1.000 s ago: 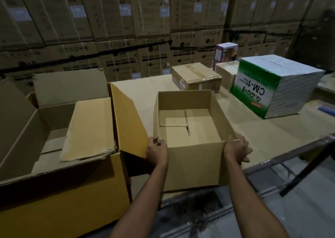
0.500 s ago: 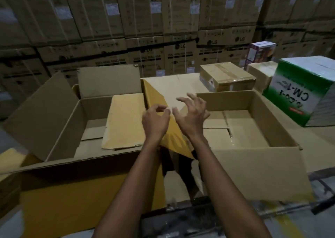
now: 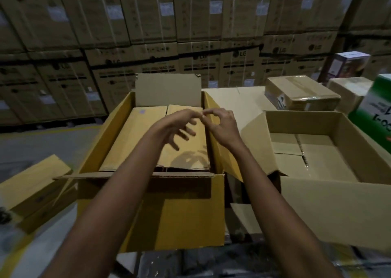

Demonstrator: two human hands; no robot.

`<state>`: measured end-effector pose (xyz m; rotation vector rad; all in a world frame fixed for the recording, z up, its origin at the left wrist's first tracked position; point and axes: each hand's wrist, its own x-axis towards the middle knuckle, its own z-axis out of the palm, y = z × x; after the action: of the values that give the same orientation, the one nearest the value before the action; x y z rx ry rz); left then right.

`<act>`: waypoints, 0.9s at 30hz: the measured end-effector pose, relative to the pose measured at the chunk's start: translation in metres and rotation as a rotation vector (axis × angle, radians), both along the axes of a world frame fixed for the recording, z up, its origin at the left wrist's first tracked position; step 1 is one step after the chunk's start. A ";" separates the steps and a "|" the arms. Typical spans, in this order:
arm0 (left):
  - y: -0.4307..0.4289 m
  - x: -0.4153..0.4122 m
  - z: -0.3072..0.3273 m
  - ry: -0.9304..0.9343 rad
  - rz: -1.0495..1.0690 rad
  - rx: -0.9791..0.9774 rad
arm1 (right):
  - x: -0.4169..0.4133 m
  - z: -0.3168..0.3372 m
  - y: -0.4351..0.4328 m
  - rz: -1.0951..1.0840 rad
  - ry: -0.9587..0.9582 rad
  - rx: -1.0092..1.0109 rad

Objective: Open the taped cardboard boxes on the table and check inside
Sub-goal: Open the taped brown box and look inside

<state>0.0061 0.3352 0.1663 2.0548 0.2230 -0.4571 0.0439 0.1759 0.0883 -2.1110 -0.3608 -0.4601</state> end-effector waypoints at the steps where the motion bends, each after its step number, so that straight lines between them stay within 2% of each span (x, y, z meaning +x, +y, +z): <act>1: 0.014 0.007 -0.009 0.065 -0.014 0.059 | 0.002 -0.006 0.006 0.031 0.013 -0.041; 5: 0.056 0.026 -0.039 0.237 -0.086 0.325 | 0.012 -0.025 0.035 0.141 0.052 -0.217; 7: 0.072 0.028 -0.056 0.214 -0.176 0.501 | 0.016 -0.030 0.050 0.199 0.068 -0.328; 11: 0.102 0.026 -0.099 0.108 -0.362 1.111 | 0.020 -0.037 0.077 0.287 0.086 -0.578; 12: 0.107 0.026 -0.107 0.072 -0.370 1.194 | 0.020 -0.040 0.082 0.298 0.093 -0.649; 15: 0.114 0.023 -0.113 -0.082 -0.379 1.220 | 0.015 -0.057 0.095 0.328 0.098 -0.813; 18: 0.120 0.027 -0.116 -0.223 -0.393 1.304 | 0.014 -0.069 0.092 0.311 0.083 -0.786; 22: 0.122 0.029 -0.119 -0.292 -0.373 1.280 | 0.014 -0.071 0.087 0.281 0.020 -0.843; 25: 0.127 0.029 -0.103 -0.515 -0.329 1.259 | 0.013 -0.072 0.089 0.325 -0.062 -0.929; 27: 0.137 0.025 -0.083 -0.648 -0.210 1.208 | 0.014 -0.074 0.087 0.369 -0.104 -0.998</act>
<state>0.0316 0.4724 0.0836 3.2862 -0.1760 0.3703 0.0578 0.2634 0.0142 -2.8682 -1.2108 -0.1649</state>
